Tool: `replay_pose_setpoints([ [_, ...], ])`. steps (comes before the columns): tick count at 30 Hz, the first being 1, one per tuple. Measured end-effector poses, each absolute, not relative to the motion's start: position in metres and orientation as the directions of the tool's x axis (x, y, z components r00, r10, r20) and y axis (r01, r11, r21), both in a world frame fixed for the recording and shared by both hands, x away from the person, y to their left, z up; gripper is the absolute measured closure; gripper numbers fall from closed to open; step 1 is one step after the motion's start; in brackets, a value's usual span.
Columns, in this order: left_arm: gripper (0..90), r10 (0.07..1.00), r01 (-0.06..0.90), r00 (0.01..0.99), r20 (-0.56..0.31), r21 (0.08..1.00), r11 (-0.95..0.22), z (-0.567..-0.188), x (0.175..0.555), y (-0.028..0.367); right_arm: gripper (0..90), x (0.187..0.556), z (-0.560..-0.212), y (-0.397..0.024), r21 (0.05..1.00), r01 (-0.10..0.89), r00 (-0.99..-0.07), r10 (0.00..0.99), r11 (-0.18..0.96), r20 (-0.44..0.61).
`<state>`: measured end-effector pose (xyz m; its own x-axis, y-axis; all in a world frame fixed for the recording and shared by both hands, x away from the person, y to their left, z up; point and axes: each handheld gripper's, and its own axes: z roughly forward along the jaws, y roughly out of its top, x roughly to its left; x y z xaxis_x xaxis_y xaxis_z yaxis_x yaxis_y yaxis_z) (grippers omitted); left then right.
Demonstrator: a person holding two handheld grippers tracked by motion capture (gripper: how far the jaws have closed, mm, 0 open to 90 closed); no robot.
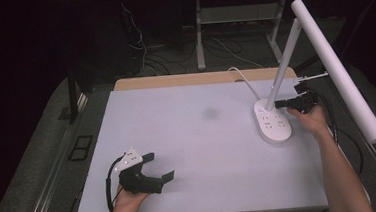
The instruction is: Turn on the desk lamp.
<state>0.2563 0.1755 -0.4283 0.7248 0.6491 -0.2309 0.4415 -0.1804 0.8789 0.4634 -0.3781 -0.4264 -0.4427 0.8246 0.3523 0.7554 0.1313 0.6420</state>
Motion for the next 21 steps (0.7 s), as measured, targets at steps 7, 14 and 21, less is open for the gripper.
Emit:
replay_pose_setpoints([
  [7, 0.0, 0.649, 0.441, 0.725, -0.232, 0.879, -0.18, -0.4282, 0.2562, 0.1754, 89.9, 0.4635, -0.4272, -0.3778, 0.64, 0.757, -0.439, 0.827, 0.131, 0.35],
  [14, 0.0, 0.644, 0.442, 0.728, -0.233, 0.879, -0.181, -0.4284, 0.2558, 0.1747, 89.9, 0.4632, -0.4266, -0.3747, 0.637, 0.759, -0.428, 0.841, 0.135, 0.331],
  [21, 0.0, 0.645, 0.443, 0.728, -0.234, 0.878, -0.181, -0.4281, 0.2559, 0.1755, 89.7, 0.4636, -0.4233, -0.3715, 0.631, 0.758, -0.429, 0.853, 0.161, 0.298],
])
